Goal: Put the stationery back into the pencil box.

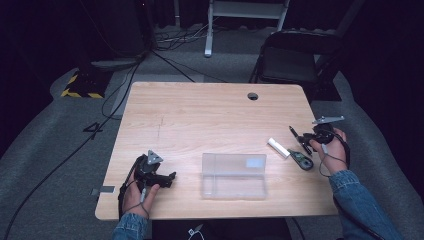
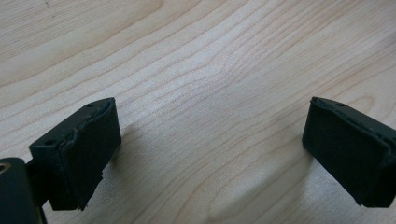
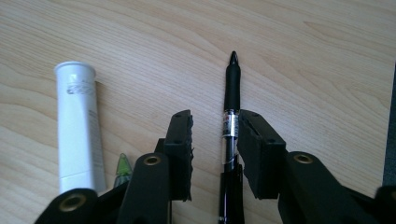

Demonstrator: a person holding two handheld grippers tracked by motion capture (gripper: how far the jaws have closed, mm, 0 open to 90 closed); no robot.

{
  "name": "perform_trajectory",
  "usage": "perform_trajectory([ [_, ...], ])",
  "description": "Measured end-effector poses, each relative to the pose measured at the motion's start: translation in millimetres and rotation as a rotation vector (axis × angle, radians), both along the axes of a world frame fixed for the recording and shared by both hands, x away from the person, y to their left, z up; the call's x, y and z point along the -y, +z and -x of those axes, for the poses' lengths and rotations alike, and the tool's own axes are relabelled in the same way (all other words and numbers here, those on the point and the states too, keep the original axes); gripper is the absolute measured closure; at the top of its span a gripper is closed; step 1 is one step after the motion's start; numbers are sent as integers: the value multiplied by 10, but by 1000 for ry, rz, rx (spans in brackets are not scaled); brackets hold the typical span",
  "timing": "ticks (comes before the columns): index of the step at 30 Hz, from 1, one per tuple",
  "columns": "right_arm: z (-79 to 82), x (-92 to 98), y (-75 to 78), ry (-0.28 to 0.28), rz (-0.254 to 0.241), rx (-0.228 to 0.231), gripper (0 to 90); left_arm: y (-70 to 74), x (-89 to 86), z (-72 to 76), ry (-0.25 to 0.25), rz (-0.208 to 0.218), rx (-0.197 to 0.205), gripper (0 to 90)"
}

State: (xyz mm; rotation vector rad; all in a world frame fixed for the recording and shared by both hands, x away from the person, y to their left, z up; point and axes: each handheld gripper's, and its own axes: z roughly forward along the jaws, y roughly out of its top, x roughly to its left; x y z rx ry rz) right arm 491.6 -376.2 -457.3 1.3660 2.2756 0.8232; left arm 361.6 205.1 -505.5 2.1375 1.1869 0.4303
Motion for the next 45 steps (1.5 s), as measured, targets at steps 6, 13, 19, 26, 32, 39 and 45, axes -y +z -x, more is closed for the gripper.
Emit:
perform_trajectory([
  [6, -98, 25, -52, -7, 31, -13, 696, 0, 0, 0, 1, 0, -1, 48],
  [13, -172, 41, -108, -17, 45, -31, 693, 1, 1, -1, 2, -1, -1, 48],
  [19, -209, 71, -190, -39, 30, -59, 680, 1, 1, -2, 2, -2, 1, 46],
  [26, -226, 61, -222, -26, 34, -60, 708, 1, 2, 0, 3, 0, -3, 46],
  [32, -234, 39, -213, -4, 41, -67, 794, 0, 1, -1, 2, -1, 0, 46],
  [39, -214, 0, -198, 2, 79, -55, 799, 0, 1, -1, 2, -1, 0, 46],
  [45, -180, -18, -96, -7, 65, -40, 799, 0, 1, -1, 2, -1, 0, 46],
])
